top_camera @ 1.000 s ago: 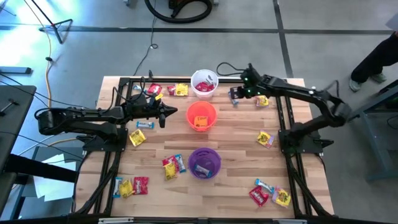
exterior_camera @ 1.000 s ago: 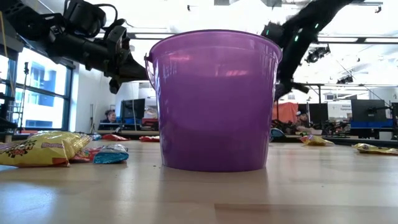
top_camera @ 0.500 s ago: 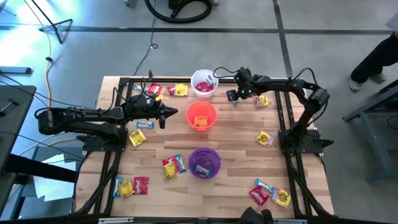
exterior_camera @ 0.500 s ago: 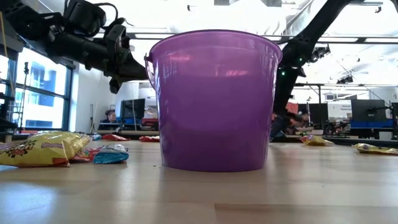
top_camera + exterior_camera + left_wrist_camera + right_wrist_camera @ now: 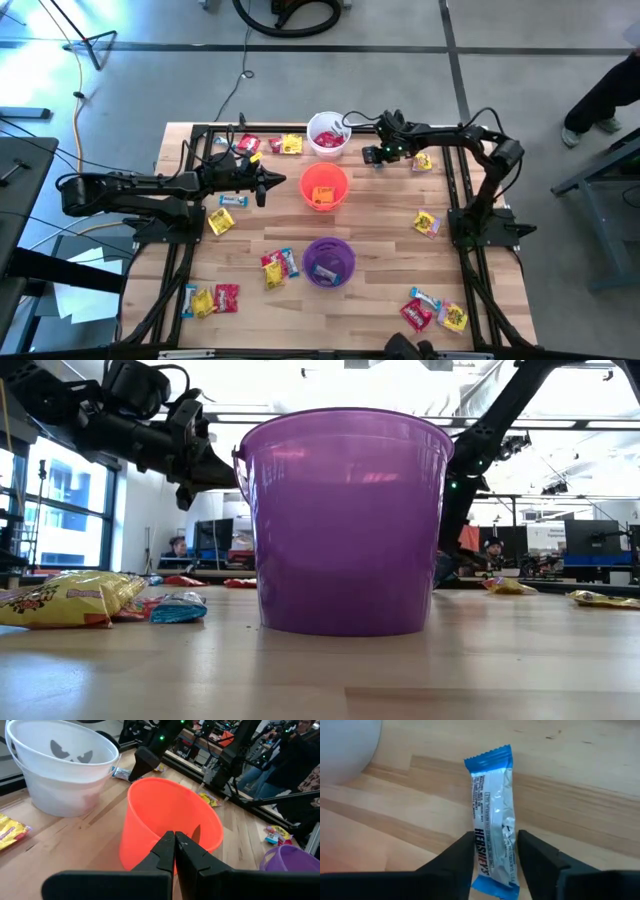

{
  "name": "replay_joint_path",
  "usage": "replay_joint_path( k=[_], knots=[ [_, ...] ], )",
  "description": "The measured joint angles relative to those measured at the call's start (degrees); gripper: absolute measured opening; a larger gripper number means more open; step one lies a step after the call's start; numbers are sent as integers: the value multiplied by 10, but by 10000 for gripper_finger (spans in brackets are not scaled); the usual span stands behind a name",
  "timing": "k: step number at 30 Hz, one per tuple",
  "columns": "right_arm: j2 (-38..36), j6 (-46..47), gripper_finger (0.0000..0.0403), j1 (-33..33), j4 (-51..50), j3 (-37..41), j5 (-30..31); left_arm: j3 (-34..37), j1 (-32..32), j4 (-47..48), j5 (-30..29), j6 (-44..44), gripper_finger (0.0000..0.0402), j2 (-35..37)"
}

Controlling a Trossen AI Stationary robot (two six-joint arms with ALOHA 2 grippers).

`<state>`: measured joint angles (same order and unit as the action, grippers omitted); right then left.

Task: Sort candy
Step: Put the white chocolate into the violet bucket

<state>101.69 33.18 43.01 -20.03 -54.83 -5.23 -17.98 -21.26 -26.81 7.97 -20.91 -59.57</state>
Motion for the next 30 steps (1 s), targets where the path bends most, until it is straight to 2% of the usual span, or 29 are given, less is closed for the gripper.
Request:
replay_joint_path(
  k=[8,13,22,30],
  knots=[
    [-7,-1,57,1,-9,0,-38,0,0,0,0,0,0,0],
    [-31,-2,10,-3,-8,0,-42,0,0,0,0,-14,0,0],
    [-142,13,11,-35,-16,0,-47,0,1,0,0,-15,0,0],
    [-267,28,11,-130,-67,0,-27,0,1,0,0,-15,0,0]
  ],
)
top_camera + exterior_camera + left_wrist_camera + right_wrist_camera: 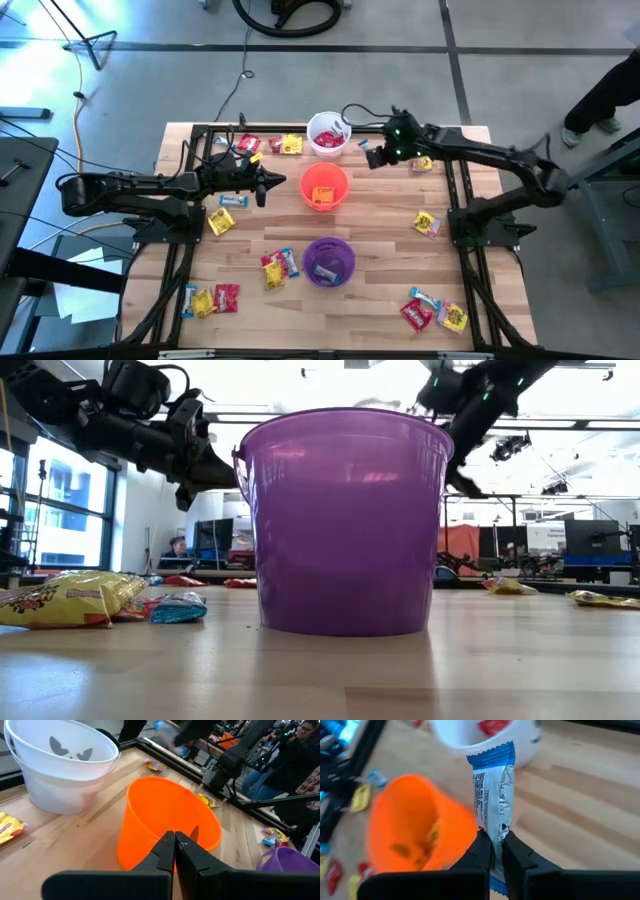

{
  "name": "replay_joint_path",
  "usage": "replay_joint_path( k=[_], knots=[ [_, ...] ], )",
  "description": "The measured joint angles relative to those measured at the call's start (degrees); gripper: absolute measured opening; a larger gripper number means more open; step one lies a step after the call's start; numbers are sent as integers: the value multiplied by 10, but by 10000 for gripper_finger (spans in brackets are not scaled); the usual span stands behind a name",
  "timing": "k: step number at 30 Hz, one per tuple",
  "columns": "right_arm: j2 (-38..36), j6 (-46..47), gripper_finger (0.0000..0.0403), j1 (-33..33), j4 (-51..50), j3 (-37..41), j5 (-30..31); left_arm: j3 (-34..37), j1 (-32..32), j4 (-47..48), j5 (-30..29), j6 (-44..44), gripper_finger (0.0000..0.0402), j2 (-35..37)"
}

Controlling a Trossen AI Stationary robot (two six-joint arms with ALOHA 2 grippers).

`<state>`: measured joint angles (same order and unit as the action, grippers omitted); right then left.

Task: Sort candy
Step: Put the white chocolate into the violet bucket

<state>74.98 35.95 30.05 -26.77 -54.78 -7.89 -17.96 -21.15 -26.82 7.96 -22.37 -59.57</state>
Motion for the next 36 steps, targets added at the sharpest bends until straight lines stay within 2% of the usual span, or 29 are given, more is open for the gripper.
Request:
replay_joint_path(
  k=[5,10,15,22,26,30,36],
  knots=[
    [-56,28,11,-92,-8,0,28,0,0,0,0,0,0,0],
    [-78,53,12,-198,34,0,44,0,0,0,0,0,0,0],
    [-71,44,12,-313,83,0,40,0,0,0,0,19,0,0],
    [-16,159,12,-433,150,0,33,0,0,0,0,36,0,0],
    [38,214,12,-475,201,-9,32,0,0,0,0,47,0,0],
    [100,236,12,-488,155,-60,33,0,0,0,0,54,0,0],
    [181,262,12,-472,71,-140,24,0,0,0,0,81,0,0]
  ],
)
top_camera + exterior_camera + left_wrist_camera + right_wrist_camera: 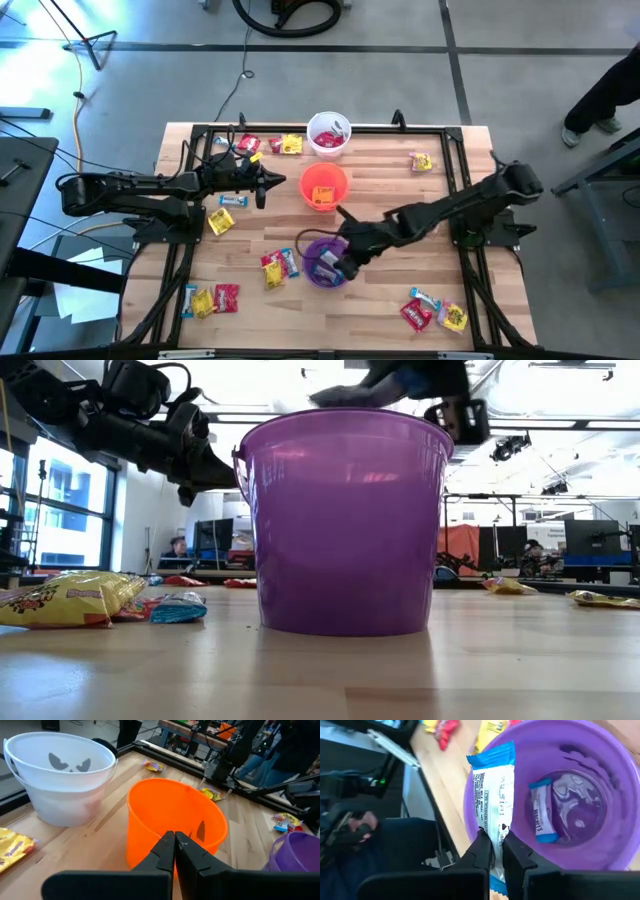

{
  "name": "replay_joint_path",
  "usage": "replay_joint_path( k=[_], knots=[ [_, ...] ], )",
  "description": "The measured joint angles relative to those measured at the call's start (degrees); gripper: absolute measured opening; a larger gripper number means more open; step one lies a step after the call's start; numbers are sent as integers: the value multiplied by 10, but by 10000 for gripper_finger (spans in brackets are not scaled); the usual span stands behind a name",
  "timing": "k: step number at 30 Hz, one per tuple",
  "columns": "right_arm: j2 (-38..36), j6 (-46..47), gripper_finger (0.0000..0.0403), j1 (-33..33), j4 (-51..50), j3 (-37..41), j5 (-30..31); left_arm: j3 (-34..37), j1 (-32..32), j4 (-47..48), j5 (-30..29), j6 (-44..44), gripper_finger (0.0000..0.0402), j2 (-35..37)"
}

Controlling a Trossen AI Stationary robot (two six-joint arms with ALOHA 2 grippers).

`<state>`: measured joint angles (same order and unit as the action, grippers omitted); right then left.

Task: Sort candy
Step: Put the white chocolate into the violet bucket, then put the yellow candy into the orange bucket

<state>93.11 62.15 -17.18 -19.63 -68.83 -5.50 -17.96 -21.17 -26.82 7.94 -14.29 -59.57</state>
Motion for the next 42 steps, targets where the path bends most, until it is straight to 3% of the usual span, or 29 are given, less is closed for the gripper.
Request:
replay_joint_path(
  k=[10,18,28,33,39,42],
  knots=[
    [91,-38,12,30,-99,-114,-10,0,-4,0,0,35,0,0],
    [120,-57,17,44,-131,-138,-37,0,-6,0,9,37,0,0],
    [118,-56,107,56,-179,-138,-38,0,-6,3,29,56,0,0],
    [114,-43,124,56,-195,-152,-42,0,-6,4,50,56,0,0],
    [114,-71,121,54,-355,-256,-36,0,-6,4,50,65,0,0],
    [111,-101,100,49,-448,-304,-62,0,-6,4,50,61,0,0]
  ],
)
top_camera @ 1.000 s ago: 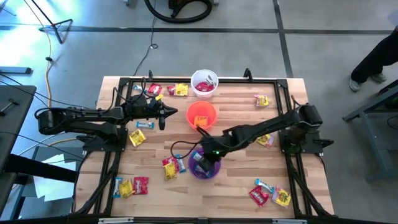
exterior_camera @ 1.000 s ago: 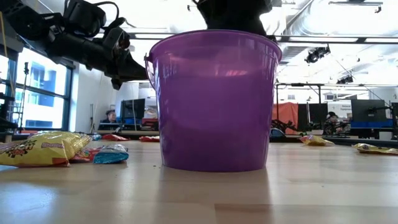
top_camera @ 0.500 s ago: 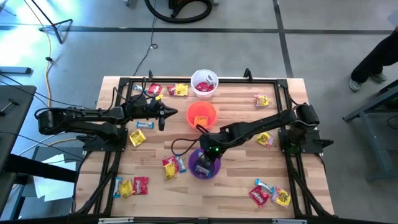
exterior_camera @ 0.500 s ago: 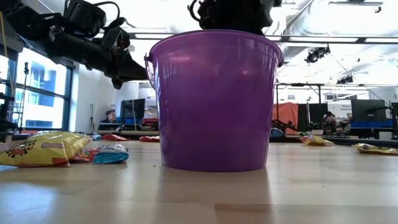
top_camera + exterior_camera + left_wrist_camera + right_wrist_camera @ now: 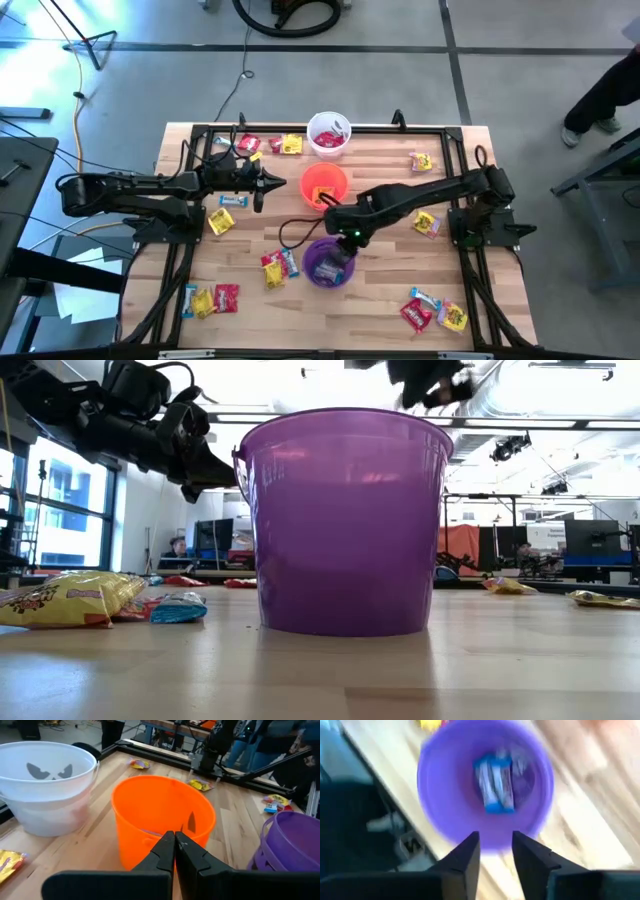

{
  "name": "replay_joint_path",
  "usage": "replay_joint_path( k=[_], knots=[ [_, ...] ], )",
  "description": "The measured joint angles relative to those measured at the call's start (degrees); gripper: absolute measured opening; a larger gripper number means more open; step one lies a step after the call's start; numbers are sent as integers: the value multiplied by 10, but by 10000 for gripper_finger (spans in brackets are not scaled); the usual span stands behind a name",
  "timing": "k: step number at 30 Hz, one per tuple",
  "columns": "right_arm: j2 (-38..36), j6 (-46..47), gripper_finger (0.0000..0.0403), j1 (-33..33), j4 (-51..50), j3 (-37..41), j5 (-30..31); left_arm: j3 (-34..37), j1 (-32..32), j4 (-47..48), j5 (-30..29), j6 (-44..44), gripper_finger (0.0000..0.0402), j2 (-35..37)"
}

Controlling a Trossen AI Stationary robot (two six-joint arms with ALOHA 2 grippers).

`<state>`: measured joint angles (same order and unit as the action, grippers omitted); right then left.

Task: Sort candy
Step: Put the yellow candy into the orange bucket

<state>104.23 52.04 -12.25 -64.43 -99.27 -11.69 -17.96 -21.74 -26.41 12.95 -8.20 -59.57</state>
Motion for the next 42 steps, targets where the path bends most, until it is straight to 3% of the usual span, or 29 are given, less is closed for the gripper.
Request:
replay_joint_path(
  k=[5,9,16,20,26,30,37,42],
  knots=[
    [-50,-20,15,-24,-6,39,-41,0,0,0,0,-1,0,0],
    [-116,55,17,-56,59,156,-77,0,0,-1,-2,4,0,0],
    [-199,254,3,-150,274,353,-93,0,-18,0,-8,-14,0,0],
    [-203,333,34,-209,293,414,-107,0,-28,0,-10,-21,0,0],
    [-203,395,127,-257,293,477,-117,0,-44,0,-18,-26,0,0],
    [-203,406,169,-280,307,515,-142,0,-52,0,-36,-62,0,0],
    [-203,411,184,-317,307,564,-189,0,-53,0,-62,-67,0,0],
    [-202,403,184,-348,272,571,-190,0,-53,0,-63,-67,0,0]
  ],
)
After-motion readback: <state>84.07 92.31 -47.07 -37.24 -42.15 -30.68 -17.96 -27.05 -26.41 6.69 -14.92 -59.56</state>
